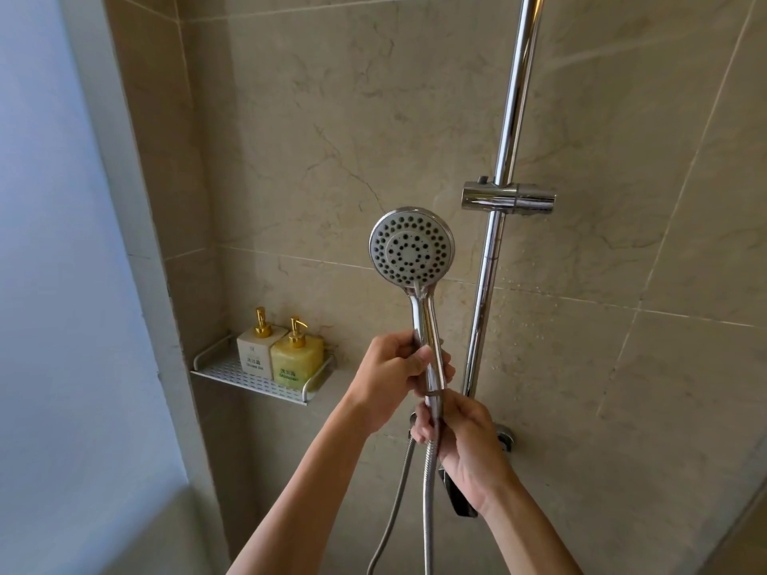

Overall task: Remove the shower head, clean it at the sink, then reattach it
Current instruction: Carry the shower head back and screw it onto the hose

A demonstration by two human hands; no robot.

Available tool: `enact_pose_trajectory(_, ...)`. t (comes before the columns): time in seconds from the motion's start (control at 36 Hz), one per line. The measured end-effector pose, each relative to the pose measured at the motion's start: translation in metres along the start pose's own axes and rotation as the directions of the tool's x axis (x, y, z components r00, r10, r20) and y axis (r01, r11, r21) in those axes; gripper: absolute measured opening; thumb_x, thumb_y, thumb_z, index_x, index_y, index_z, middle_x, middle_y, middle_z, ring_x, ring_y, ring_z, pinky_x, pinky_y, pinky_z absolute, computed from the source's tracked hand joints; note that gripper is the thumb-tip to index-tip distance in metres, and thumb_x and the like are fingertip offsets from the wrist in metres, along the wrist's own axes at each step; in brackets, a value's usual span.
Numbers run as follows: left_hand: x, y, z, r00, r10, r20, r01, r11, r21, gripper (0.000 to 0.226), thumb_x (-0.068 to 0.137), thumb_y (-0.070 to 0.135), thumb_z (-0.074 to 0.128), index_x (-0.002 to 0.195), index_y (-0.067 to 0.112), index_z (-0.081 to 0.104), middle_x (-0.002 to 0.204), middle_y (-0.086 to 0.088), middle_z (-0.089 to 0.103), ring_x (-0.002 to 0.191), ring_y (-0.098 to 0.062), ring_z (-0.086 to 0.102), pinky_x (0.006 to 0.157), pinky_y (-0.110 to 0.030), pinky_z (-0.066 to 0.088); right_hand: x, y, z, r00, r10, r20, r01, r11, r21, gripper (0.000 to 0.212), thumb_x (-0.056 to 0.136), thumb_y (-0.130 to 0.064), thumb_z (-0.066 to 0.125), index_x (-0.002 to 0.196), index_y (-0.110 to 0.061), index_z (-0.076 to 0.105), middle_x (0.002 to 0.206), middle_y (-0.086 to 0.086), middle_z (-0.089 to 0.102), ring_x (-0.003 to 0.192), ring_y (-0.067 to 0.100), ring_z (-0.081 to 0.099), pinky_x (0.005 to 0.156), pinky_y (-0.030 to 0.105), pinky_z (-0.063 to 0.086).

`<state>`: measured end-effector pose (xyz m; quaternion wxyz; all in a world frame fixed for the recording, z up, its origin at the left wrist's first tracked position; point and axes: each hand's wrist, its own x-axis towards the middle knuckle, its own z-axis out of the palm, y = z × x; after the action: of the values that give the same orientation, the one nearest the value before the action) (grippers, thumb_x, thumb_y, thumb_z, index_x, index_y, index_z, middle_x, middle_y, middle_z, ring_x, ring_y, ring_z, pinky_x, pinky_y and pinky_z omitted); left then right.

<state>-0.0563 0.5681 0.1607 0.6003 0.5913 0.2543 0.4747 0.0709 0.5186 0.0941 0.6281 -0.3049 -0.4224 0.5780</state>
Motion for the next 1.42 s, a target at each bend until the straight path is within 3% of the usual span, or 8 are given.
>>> enact_pose_trajectory(0.31,0.005,0.0,0.001,1.0,0.007,0.007,-0.007,1.0,0.012,0.015,0.096,-0.006,0.047,0.103,-0.015,0.058,0.085,-0.017,0.069,0.086,-0.034,0.07,0.071,-0.037,0.057,0.002,0.001,-0.001,0.999,-0.041,0.015,0.037,0.976,0.214,0.014,0.088,-0.014,0.065,0.087,0.0,0.063,0.077,0.021,0.06,0.065,0.025,0.05,0.061,0.032,0.042)
enact_pose_trajectory(0.44,0.005,0.002,0.003,1.0,0.007,-0.011,-0.007,1.0,-0.001,0.016,0.097,-0.005,0.048,0.106,-0.014,0.059,0.09,-0.02,0.068,0.086,-0.035,0.07,0.061,-0.03,0.056,0.002,0.001,0.0,0.993,-0.101,-0.055,0.099,0.994,-0.033,0.037,0.076,-0.013,0.085,0.102,-0.002,0.061,0.089,0.024,0.07,0.073,0.023,0.061,0.077,0.034,0.05)
enact_pose_trajectory(0.58,0.008,0.0,0.002,1.0,0.012,-0.026,-0.012,1.0,0.018,0.016,0.096,-0.006,0.049,0.104,-0.018,0.056,0.089,-0.02,0.068,0.087,-0.034,0.071,0.073,-0.04,0.059,0.004,0.0,-0.001,0.99,-0.133,-0.052,0.121,0.975,-0.185,0.031,0.089,-0.018,0.069,0.113,0.0,0.062,0.102,0.021,0.075,0.09,0.029,0.071,0.081,0.041,0.045)
enact_pose_trajectory(0.72,0.008,0.001,0.001,1.0,0.014,-0.02,-0.014,1.0,0.027,0.015,0.095,-0.008,0.048,0.104,-0.016,0.057,0.088,-0.019,0.068,0.086,-0.034,0.071,0.075,-0.041,0.059,0.003,-0.001,-0.006,0.999,-0.019,-0.051,0.003,0.954,-0.298,0.027,0.103,-0.024,0.05,0.1,-0.023,0.077,0.105,0.009,0.077,0.108,0.023,0.07,0.096,0.044,0.043)
enact_pose_trajectory(0.92,0.007,0.003,0.002,1.0,0.008,-0.024,-0.007,1.0,0.023,0.015,0.096,-0.008,0.047,0.104,-0.015,0.057,0.087,-0.021,0.069,0.082,-0.032,0.071,0.066,-0.038,0.048,0.005,-0.005,-0.007,0.999,0.038,-0.02,-0.038,0.999,-0.03,0.032,0.092,-0.029,0.067,0.107,-0.001,0.073,0.087,0.012,0.066,0.077,0.019,0.055,0.075,0.033,0.044)
enact_pose_trajectory(1.0,0.008,0.003,0.001,1.0,0.005,-0.015,-0.005,1.0,0.011,0.016,0.096,-0.007,0.048,0.105,-0.017,0.057,0.088,-0.019,0.069,0.085,-0.033,0.071,0.074,-0.043,0.054,0.002,-0.005,-0.012,0.999,-0.007,0.034,0.009,0.999,-0.046,0.039,0.081,-0.03,0.079,0.101,0.002,0.069,0.08,0.014,0.054,0.075,0.02,0.052,0.074,0.03,0.044)
enact_pose_trajectory(1.11,0.008,0.003,0.002,1.0,0.003,-0.024,-0.003,1.0,0.009,0.017,0.096,-0.006,0.049,0.105,-0.018,0.057,0.088,-0.015,0.071,0.086,-0.033,0.072,0.072,-0.039,0.058,0.002,-0.003,-0.014,0.997,-0.073,-0.023,0.071,0.993,-0.096,0.038,0.072,-0.017,0.088,0.103,-0.003,0.07,0.08,0.015,0.062,0.074,0.021,0.058,0.078,0.035,0.046)
enact_pose_trajectory(1.42,0.009,0.006,0.005,0.999,0.011,-0.04,-0.011,1.0,-0.012,0.015,0.096,-0.007,0.048,0.102,-0.009,0.061,0.085,-0.013,0.072,0.085,-0.033,0.072,0.087,-0.057,0.051,0.001,-0.009,-0.006,0.999,-0.021,0.035,0.02,0.999,0.045,0.023,0.102,-0.022,0.053,0.09,-0.005,0.064,0.075,0.015,0.055,0.065,0.024,0.048,0.069,0.033,0.043)
